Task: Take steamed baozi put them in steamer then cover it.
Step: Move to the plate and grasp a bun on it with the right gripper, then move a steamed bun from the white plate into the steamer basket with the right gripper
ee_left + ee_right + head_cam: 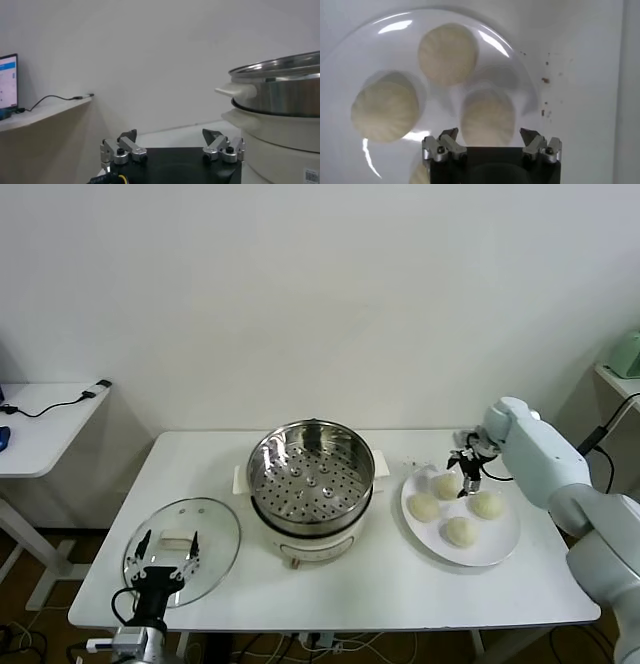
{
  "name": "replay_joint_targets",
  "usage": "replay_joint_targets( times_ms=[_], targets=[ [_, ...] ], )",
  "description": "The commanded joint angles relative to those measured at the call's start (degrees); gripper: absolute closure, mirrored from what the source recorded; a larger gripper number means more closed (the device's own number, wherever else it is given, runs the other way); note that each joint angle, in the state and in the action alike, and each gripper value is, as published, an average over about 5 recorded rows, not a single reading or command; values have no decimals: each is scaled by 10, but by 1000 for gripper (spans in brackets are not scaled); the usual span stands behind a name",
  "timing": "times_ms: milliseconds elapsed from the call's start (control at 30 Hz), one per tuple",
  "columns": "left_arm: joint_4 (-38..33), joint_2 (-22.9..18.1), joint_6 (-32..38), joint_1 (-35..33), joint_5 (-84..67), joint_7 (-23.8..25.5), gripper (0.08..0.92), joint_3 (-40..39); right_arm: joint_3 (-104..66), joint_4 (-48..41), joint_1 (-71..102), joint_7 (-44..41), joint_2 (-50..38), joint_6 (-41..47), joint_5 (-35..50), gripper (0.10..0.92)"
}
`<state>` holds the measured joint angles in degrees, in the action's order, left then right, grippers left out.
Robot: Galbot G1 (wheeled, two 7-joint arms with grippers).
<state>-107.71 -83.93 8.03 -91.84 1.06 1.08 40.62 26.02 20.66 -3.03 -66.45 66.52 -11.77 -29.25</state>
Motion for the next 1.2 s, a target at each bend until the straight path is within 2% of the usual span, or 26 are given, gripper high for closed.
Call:
replay_joint_targets(
  times_ms=[33, 133, 367, 633, 733, 1033, 1200],
  targets=[
    [1, 1, 0, 0, 0, 0, 177, 1, -14, -42, -8, 6, 29, -9, -52, 203],
    [0, 2, 0, 0, 1, 0, 177, 1, -18, -46, -9, 8, 30, -9, -56, 216],
    [0, 3, 0, -1, 1, 0, 177, 2, -24, -48, -9, 8, 31, -9, -56, 325],
    [-3, 3, 0, -5, 1, -1, 177, 3, -21, -30, -10, -2, 22, -13, -32, 355],
    [-3, 4, 1, -6, 0, -1, 177, 3, 4, 3, -17, -11, 2, -19, -6, 361],
    [-9, 9, -2, -12, -4, -7, 177, 3, 234, 178, -145, -31, -79, -37, 173, 368],
    [-11, 10, -3, -14, -5, -8, 177, 2, 319, 227, -244, -27, -59, -96, 187, 370]
  ],
)
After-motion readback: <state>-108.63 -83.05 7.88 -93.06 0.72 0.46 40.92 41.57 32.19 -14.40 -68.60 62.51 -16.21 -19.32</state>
